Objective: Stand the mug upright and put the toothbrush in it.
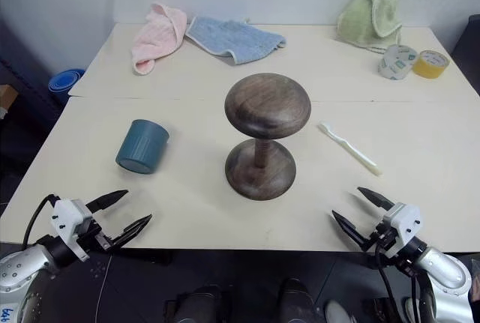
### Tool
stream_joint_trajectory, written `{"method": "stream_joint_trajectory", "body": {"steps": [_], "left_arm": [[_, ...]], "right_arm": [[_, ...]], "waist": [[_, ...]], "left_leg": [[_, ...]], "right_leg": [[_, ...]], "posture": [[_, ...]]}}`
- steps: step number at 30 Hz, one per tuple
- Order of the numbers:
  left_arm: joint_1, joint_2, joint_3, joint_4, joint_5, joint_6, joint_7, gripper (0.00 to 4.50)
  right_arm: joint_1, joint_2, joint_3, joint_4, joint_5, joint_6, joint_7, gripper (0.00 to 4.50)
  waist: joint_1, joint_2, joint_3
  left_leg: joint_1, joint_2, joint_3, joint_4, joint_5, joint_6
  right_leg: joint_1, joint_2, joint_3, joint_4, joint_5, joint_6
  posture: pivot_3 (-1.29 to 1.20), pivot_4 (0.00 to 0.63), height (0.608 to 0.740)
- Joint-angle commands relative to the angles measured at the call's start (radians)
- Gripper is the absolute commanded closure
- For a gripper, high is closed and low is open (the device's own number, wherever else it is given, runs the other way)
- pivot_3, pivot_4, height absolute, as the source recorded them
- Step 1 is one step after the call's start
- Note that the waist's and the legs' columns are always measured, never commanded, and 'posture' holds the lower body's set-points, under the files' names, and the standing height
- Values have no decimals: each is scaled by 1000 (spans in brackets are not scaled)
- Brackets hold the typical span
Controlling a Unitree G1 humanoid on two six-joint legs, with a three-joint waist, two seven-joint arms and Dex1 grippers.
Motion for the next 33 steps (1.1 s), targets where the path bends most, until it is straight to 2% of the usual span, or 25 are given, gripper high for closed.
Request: {"method": "stream_joint_trajectory", "body": {"steps": [1, 5, 7, 9, 12, 15, 20, 30, 33], "left_arm": [[8, 27, 14, -28, -14, 9, -17, 28], [1, 45, 6, -69, -118, 99, -68, 28], [4, 76, -15, -91, -165, 130, -143, 28], [-24, 72, -20, -125, -228, 185, -143, 28], [-72, 63, -37, -170, -275, 216, -136, 28], [-85, 59, -52, -199, -300, 247, -134, 28], [-77, 28, -61, -233, -324, 275, -108, 28], [-5, 2, -47, -222, -299, 229, -124, 28], [-10, -2, -48, -203, -295, 208, -137, 0]], "right_arm": [[-18, 1, -9, -29, 21, -15, 0, 0], [-96, 8, 54, -138, 69, 95, -10, 0], [-167, 15, 106, -215, 107, 218, -47, 0], [-245, 12, 161, -263, 116, 333, -78, 0], [-383, 29, 247, -251, 58, 446, -135, 0], [-460, 53, 293, -223, 43, 508, -155, 0], [-590, 147, 367, -137, 12, 519, -148, 0], [-669, 219, 406, -71, -45, 468, -123, 0], [-706, 259, 396, -55, -47, 455, -142, 548]], "waist": [[0, 0, 0], [-3, 0, 0], [-5, 0, 0], [-6, 1, 0], [-2, 1, 0], [2, 0, 0], [-8, 0, 0], [-5, 0, 0], [-9, 0, 0]], "left_leg": [[0, 0, 0, 0, 0, 0], [0, 0, 0, 0, 0, 0], [0, 1, 0, 0, 0, 0], [0, 2, 0, 0, 0, 0], [0, 3, 0, 0, 0, 0], [-1, 0, -3, 1, 0, 0], [-3, -1, -3, 0, 0, 0], [-3, 0, -3, 0, 0, 0], [-3, 0, -2, 0, 0, 0]], "right_leg": [[0, 0, 0, 0, 0, 0], [0, 0, 0, 0, 0, 0], [-1, 0, 1, 1, 0, 0], [-1, 1, 1, 1, 0, -1], [-1, 0, 1, 2, 0, -1], [-1, 0, -1, 2, 0, -1], [-2, 0, -2, -1, 0, -1], [-2, 1, -3, 0, 0, -1], [-2, 1, -2, 0, 0, -1]], "posture": [[0, 150, 740], [0, 150, 740], [0, 150, 740], [0, 150, 740], [0, 150, 740], [0, 150, 740], [0, 150, 740], [0, 150, 740], [0, 150, 740]]}}
